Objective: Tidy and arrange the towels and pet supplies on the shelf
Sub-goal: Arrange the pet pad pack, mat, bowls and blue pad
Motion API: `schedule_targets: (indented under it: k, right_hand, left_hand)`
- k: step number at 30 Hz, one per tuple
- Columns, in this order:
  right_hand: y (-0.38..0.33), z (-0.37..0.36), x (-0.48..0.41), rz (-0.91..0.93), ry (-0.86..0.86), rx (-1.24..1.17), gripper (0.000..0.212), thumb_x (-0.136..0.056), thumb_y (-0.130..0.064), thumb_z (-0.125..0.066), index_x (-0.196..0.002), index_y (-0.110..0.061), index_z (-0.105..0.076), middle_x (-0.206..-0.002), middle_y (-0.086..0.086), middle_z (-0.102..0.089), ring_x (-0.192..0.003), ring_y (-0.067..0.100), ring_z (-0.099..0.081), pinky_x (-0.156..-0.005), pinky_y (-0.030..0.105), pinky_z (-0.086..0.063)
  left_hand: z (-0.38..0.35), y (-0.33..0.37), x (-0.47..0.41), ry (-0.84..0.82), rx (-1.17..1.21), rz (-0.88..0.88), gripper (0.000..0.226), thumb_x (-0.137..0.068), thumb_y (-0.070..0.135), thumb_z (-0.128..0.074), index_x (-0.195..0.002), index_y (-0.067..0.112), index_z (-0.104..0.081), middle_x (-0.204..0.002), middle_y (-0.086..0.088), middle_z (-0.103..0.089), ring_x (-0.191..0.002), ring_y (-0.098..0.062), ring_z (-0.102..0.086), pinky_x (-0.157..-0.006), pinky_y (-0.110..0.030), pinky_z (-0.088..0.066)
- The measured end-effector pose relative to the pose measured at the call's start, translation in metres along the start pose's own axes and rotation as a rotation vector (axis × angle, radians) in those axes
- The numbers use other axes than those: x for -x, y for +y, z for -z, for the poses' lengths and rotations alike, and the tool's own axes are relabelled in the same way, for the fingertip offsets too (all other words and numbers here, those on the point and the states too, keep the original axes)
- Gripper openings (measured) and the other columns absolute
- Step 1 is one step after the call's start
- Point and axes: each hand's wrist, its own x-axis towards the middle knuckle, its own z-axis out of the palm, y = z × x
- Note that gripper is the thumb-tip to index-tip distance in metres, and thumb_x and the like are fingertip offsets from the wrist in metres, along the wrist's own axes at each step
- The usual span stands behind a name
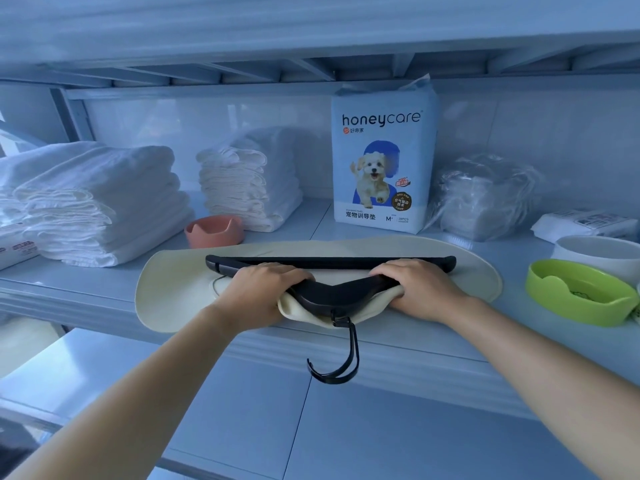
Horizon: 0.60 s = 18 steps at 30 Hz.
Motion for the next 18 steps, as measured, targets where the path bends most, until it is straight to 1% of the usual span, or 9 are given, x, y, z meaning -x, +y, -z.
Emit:
schedule_targets:
  k: [2, 4, 6, 7, 9, 10, 12, 15, 18]
  right_hand:
    - [0.0, -0.001, -0.001, -0.001, -0.01, -0.006, 0.038, -0.076, -0.016, -0.06, -0.112, -0.026, -0.062, -0.109, -0.009, -0.065, -0.102, 0.015, -0.058, -0.084, 0.029, -0.045]
    - [0.001, -0.002, -0.001, 0.005, -0.029, -0.014, 0.036, -0.075, -0.013, -0.058, -0.108, -0.026, -0.064, -0.106, -0.01, -0.066, -0.101, 0.015, -0.059, -0.083, 0.031, -0.046]
    - [0.002, -0.001, -0.001, 0.025, -0.046, -0.016, 0.036, -0.074, -0.01, -0.057, -0.106, -0.025, -0.066, -0.105, -0.011, -0.067, -0.1, 0.015, -0.06, -0.083, 0.032, -0.047]
    - [0.002, 0.0, 0.0, 0.029, -0.051, -0.013, 0.036, -0.074, -0.009, -0.056, -0.105, -0.024, -0.066, -0.105, -0.01, -0.068, -0.1, 0.014, -0.06, -0.083, 0.032, -0.047]
    - [0.004, 0.003, 0.001, 0.029, -0.054, -0.002, 0.036, -0.074, -0.008, -0.056, -0.104, -0.024, -0.067, -0.103, -0.01, -0.068, -0.099, 0.015, -0.06, -0.081, 0.032, -0.047]
    - [0.006, 0.005, 0.003, 0.024, -0.056, 0.005, 0.036, -0.074, -0.008, -0.056, -0.104, -0.025, -0.067, -0.102, -0.01, -0.068, -0.098, 0.015, -0.06, -0.081, 0.032, -0.047]
    - [0.011, 0.009, 0.008, 0.002, -0.06, 0.025, 0.036, -0.075, -0.009, -0.055, -0.104, -0.026, -0.067, -0.101, -0.009, -0.068, -0.097, 0.015, -0.06, -0.08, 0.033, -0.048]
    - [0.018, 0.014, 0.019, -0.044, -0.055, 0.055, 0.038, -0.075, -0.009, -0.055, -0.106, -0.028, -0.067, -0.101, -0.009, -0.068, -0.097, 0.016, -0.06, -0.079, 0.032, -0.048]
    - [0.019, 0.019, 0.026, -0.089, -0.054, 0.078, 0.041, -0.075, -0.009, -0.054, -0.109, -0.028, -0.066, -0.104, -0.008, -0.068, -0.099, 0.019, -0.06, -0.081, 0.034, -0.048]
  left_hand:
    - [-0.002, -0.001, 0.001, 0.005, -0.001, -0.01, 0.057, -0.068, 0.012, -0.057, -0.121, 0.033, -0.052, -0.109, 0.014, -0.063, -0.103, -0.015, -0.058, -0.072, -0.027, -0.047]
    - [-0.004, 0.0, 0.003, 0.016, -0.028, -0.042, 0.06, -0.064, 0.012, -0.062, -0.119, 0.032, -0.054, -0.107, 0.014, -0.063, -0.1, -0.016, -0.06, -0.071, -0.022, -0.044]
    - [-0.007, 0.0, 0.006, 0.038, -0.065, -0.077, 0.061, -0.058, 0.012, -0.069, -0.114, 0.031, -0.057, -0.104, 0.015, -0.065, -0.093, -0.015, -0.063, -0.07, -0.017, -0.039]
    - [-0.008, 0.0, 0.006, 0.046, -0.067, -0.088, 0.061, -0.056, 0.012, -0.071, -0.112, 0.03, -0.058, -0.102, 0.015, -0.066, -0.09, -0.015, -0.064, -0.069, -0.016, -0.039]
    - [-0.011, 0.002, 0.005, 0.047, -0.049, -0.103, 0.061, -0.057, 0.01, -0.072, -0.112, 0.031, -0.056, -0.101, 0.015, -0.066, -0.089, -0.015, -0.064, -0.068, -0.018, -0.047]
    - [-0.012, 0.003, 0.003, 0.046, -0.034, -0.111, 0.061, -0.058, 0.01, -0.071, -0.113, 0.032, -0.054, -0.103, 0.015, -0.066, -0.09, -0.016, -0.064, -0.068, -0.022, -0.051]
    - [-0.016, 0.007, -0.003, 0.048, -0.025, -0.128, 0.063, -0.061, 0.009, -0.073, -0.115, 0.032, -0.052, -0.106, 0.014, -0.066, -0.093, -0.016, -0.064, -0.069, -0.028, -0.055]
    - [-0.02, 0.012, -0.015, 0.068, -0.024, -0.171, 0.064, -0.06, 0.003, -0.075, -0.114, 0.03, -0.056, -0.105, 0.012, -0.067, -0.092, -0.017, -0.065, -0.074, -0.024, -0.053]
    - [-0.017, 0.017, -0.026, 0.098, -0.045, -0.218, 0.058, -0.059, 0.003, -0.078, -0.11, 0.028, -0.063, -0.103, 0.011, -0.068, -0.088, -0.015, -0.066, -0.073, -0.02, -0.048]
